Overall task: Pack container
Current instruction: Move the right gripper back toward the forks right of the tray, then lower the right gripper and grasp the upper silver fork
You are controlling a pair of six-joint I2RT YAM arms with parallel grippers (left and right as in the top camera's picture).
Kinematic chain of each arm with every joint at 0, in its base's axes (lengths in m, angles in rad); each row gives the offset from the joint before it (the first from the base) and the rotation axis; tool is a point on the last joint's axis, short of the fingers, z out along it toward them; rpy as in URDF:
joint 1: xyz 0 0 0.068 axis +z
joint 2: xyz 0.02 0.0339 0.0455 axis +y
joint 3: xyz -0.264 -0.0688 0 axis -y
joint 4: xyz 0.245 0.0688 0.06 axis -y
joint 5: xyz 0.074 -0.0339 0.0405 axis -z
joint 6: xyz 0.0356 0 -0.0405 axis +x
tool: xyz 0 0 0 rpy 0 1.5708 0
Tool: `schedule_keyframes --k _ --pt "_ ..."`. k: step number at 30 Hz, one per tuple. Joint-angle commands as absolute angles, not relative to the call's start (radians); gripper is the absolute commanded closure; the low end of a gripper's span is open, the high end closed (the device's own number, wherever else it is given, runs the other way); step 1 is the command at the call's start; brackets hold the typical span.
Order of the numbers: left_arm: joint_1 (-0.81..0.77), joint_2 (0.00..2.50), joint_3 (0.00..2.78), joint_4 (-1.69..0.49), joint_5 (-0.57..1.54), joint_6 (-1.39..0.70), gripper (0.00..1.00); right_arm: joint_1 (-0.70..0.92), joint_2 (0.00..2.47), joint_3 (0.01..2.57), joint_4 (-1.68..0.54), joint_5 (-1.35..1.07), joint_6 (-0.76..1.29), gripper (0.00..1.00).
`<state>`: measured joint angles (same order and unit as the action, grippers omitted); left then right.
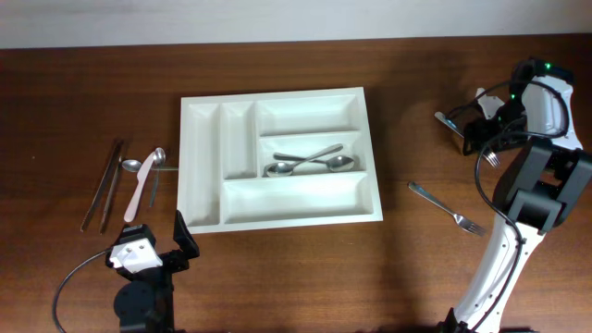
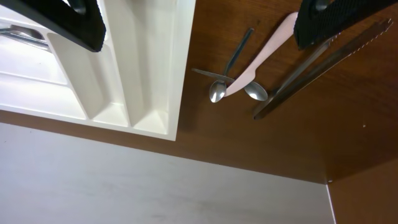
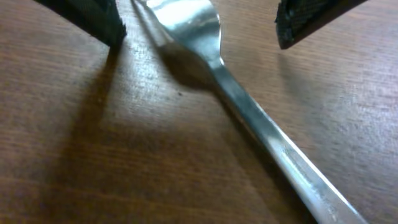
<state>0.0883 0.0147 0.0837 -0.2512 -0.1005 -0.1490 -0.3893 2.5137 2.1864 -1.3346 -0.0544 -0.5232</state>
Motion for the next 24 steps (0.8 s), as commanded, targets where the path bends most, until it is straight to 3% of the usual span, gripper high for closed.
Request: schedule_keyframes --k 1,5,10,19,24 --pt "0.094 0.006 0.078 -0.251 -0.090 -0.129 0.01 -0.394 2.526 2.132 -1.323 -0.072 -0.527 0.22" --pt "0.094 0.006 0.078 -0.251 -0.090 -0.129 0.01 -0.394 2.526 2.130 -1.323 -0.072 -0.524 0.33" --pt "0.094 0.006 0.078 -0.251 -0.090 -0.129 0.01 -0.394 2.526 2.130 -1.324 -0.081 -0.516 0.61" --pt "0.094 0.006 0.078 -0.251 -0.090 -0.129 0.01 -0.394 2.526 2.130 -1.329 -0.100 -0.516 0.64" --pt "0.094 0.006 0.078 -0.251 -0.090 -0.129 0.01 -0.394 2.526 2.130 -1.331 -0.110 -0.516 0.80"
